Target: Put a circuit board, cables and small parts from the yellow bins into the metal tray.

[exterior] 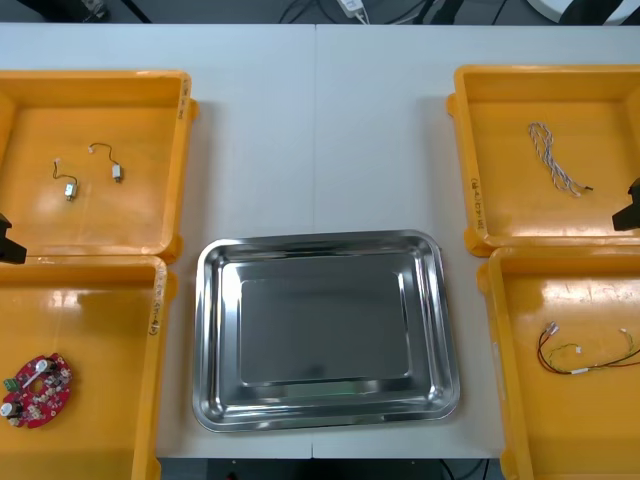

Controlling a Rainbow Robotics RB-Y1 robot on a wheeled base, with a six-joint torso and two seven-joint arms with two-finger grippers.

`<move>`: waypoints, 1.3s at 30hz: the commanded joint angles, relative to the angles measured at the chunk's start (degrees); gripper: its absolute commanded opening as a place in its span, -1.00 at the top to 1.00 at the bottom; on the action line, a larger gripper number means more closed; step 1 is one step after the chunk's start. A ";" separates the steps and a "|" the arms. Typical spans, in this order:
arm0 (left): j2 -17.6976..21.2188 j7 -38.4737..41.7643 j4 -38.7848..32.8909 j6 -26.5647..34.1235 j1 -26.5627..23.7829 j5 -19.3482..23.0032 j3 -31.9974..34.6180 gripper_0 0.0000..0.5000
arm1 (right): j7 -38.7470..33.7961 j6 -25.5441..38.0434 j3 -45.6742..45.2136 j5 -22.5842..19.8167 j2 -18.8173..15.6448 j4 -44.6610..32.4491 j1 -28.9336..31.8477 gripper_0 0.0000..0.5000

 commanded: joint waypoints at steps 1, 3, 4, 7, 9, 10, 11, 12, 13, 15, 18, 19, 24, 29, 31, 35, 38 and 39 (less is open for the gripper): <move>-0.61 -5.28 -1.88 0.30 0.88 0.21 1.32 -1.00 | 0.52 0.32 -2.03 0.40 -2.67 -1.16 0.30 -1.00; -0.61 -5.28 -1.88 0.30 0.88 0.21 1.32 -1.00 | 0.52 0.32 -2.03 0.40 -2.67 -1.16 0.30 -1.00; -0.61 -5.28 -1.88 0.30 0.88 0.21 1.32 -1.00 | 0.52 0.32 -2.03 0.40 -2.67 -1.16 0.30 -1.00; -0.61 -5.28 -1.88 0.30 0.88 0.21 1.32 -1.00 | 0.52 0.32 -2.03 0.40 -2.67 -1.16 0.30 -1.00; -0.61 -5.28 -1.88 0.30 0.88 0.21 1.32 -1.00 | 0.52 0.32 -2.03 0.40 -2.67 -1.16 0.30 -1.00; -0.61 -5.28 -1.88 0.30 0.88 0.21 1.32 -1.00 | 0.52 0.32 -2.03 0.40 -2.67 -1.16 0.30 -1.00; -0.61 -5.28 -1.88 0.30 0.88 0.21 1.32 -1.00 | 0.52 0.32 -2.03 0.40 -2.67 -1.16 0.30 -1.00; -0.61 -5.28 -1.88 0.30 0.88 0.21 1.32 -1.00 | 0.52 0.32 -2.03 0.40 -2.67 -1.16 0.30 -1.00; -0.61 -5.28 -1.88 0.30 0.88 0.21 1.32 -1.00 | 0.52 0.32 -2.03 0.40 -2.67 -1.16 0.30 -1.00; -0.61 -5.28 -1.88 0.30 0.88 0.21 1.32 -1.00 | 0.52 0.32 -2.03 0.40 -2.67 -1.16 0.30 -1.00; -0.61 -5.28 -1.88 0.30 0.88 0.21 1.32 -1.00 | 0.52 0.32 -2.03 0.40 -2.67 -1.16 0.30 -1.00; -0.61 -5.28 -1.88 0.30 0.88 0.21 1.32 -1.00 | 0.52 0.32 -2.03 0.40 -2.67 -1.16 0.30 -1.00; -0.61 -5.28 -1.88 0.30 0.88 0.21 1.32 -1.00 | 0.52 0.32 -2.03 0.40 -2.67 -1.16 0.30 -1.00; -0.61 -5.28 -1.88 0.30 0.88 0.21 1.32 -1.00 | 0.52 0.32 -2.03 0.40 -2.67 -1.16 0.30 -1.00; -0.61 -5.28 -1.88 0.30 0.88 0.21 1.32 -1.00 | 0.52 0.32 -2.03 0.40 -2.67 -1.16 0.30 -1.00; -0.61 -5.28 -1.88 0.30 0.88 0.21 1.32 -1.00 | 0.52 0.32 -2.03 0.40 -2.67 -1.16 0.30 -1.00; -0.61 -5.28 -1.88 0.30 0.88 0.21 1.32 -1.00 | 0.52 0.32 -2.03 0.40 -2.67 -1.16 0.30 -1.00; -0.61 -5.28 -1.88 0.30 0.88 0.21 1.32 -1.00 | 0.52 0.32 -2.03 0.40 -2.67 -1.16 0.30 -1.00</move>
